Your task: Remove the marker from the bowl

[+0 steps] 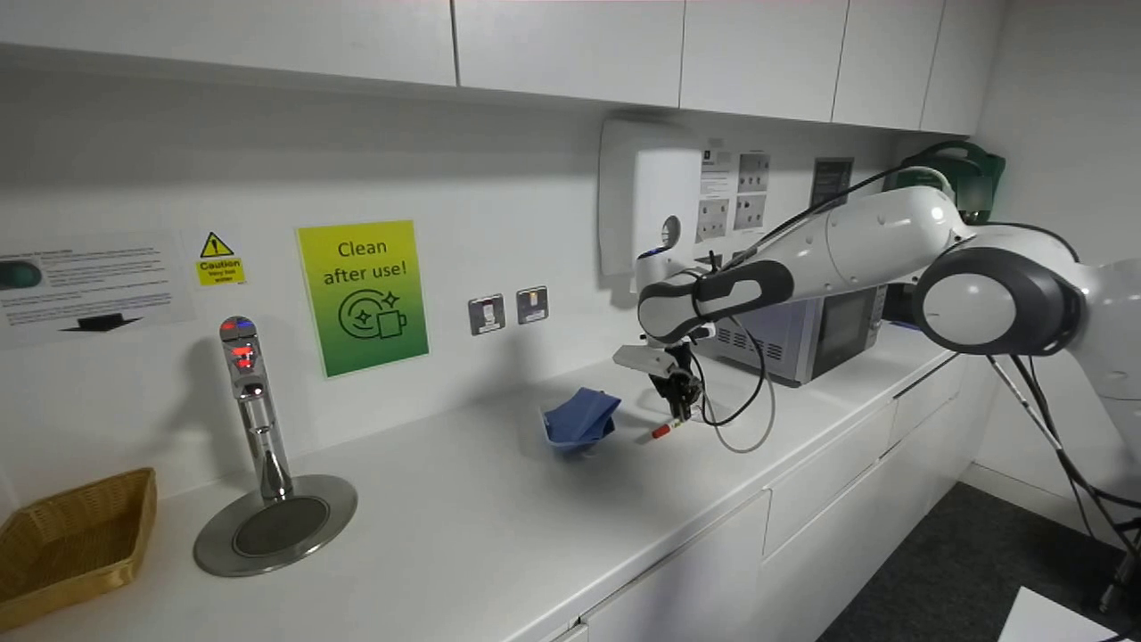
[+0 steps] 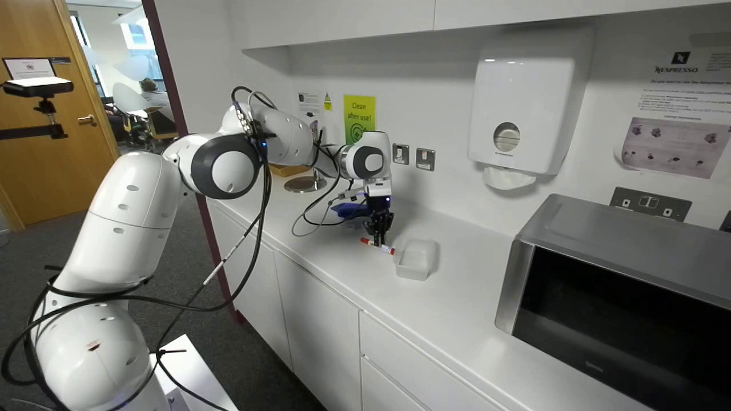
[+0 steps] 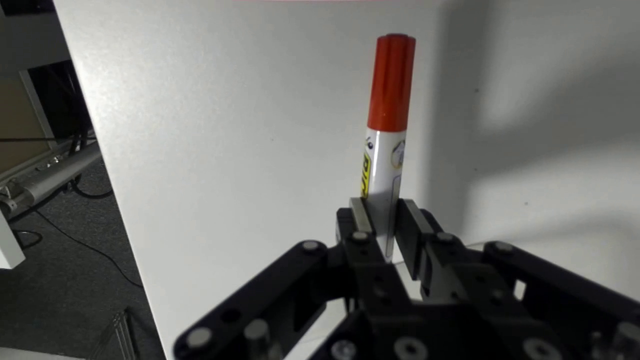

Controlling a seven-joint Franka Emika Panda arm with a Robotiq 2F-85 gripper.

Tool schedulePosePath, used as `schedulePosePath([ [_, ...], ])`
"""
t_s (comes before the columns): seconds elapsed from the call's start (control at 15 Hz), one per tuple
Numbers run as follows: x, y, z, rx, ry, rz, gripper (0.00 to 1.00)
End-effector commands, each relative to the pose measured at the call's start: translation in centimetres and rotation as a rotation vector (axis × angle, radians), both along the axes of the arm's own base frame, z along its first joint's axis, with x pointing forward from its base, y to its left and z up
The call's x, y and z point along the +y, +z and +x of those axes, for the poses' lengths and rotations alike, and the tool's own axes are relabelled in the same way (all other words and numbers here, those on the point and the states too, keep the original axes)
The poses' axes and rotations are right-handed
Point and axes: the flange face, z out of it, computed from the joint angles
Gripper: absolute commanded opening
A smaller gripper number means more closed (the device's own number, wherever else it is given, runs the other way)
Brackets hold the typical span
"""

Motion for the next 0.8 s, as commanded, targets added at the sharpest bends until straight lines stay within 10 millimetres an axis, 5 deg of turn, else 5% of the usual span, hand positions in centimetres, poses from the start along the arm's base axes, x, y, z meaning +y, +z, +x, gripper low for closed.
schedulePosePath([
  [0.0,-0.7,0.3,0.0,-0.001,0.053,0.046,0.05],
  [0.73,-0.6,-1.8,0.4,0.040,0.127,0.050,0.05],
])
